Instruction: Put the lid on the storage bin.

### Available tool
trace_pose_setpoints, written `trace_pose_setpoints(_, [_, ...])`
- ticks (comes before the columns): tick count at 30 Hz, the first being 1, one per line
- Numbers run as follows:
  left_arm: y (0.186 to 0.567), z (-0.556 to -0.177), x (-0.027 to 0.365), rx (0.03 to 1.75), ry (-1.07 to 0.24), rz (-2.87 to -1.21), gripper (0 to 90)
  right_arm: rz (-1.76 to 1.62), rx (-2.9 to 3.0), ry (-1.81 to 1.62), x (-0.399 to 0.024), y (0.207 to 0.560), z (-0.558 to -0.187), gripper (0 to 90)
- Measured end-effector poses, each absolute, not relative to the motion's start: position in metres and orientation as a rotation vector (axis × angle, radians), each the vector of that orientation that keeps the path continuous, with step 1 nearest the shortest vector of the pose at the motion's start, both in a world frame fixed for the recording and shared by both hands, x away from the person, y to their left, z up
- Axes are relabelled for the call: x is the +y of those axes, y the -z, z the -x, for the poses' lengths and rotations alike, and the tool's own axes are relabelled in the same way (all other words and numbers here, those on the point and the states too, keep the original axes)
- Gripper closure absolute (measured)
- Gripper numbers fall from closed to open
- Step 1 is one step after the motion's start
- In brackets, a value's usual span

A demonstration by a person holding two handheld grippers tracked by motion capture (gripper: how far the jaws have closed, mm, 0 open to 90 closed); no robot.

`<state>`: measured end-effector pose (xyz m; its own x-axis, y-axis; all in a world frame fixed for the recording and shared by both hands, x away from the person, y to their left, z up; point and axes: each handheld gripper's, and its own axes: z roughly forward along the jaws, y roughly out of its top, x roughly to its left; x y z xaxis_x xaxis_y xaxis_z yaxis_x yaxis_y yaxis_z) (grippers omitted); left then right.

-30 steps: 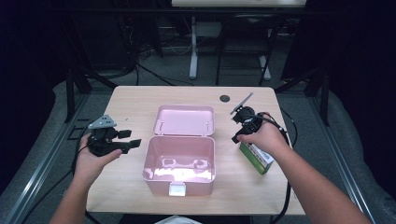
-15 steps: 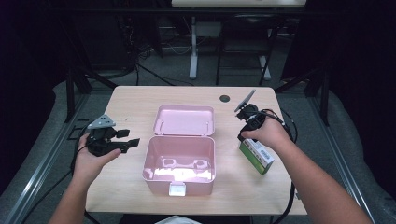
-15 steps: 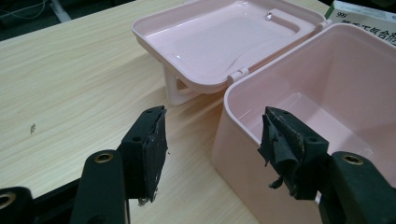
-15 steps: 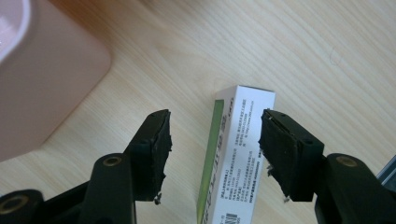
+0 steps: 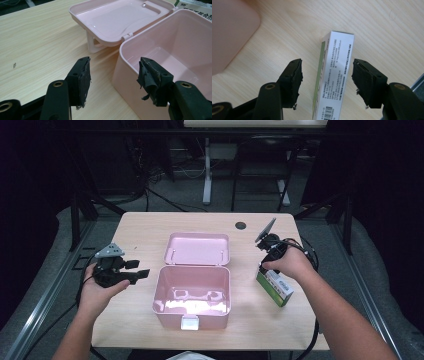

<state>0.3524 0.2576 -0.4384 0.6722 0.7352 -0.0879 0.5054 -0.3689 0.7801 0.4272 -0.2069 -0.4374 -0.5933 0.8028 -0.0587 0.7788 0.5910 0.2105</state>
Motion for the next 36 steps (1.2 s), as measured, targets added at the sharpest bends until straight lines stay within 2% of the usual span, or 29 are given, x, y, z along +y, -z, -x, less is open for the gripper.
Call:
trace_pose_setpoints(19, [0.441, -0.353, 0.257, 0.967, -0.358, -2.047, 42.5, -1.402, 2.689, -0.141, -0.225, 0.462, -0.429, 41.7])
trace_pose_setpoints(36, [0.443, -0.355, 0.257, 0.973, -0.354, -2.051, 42.5, -1.431, 2.683, -0.126, -0.229, 0.474, -0.427, 46.4])
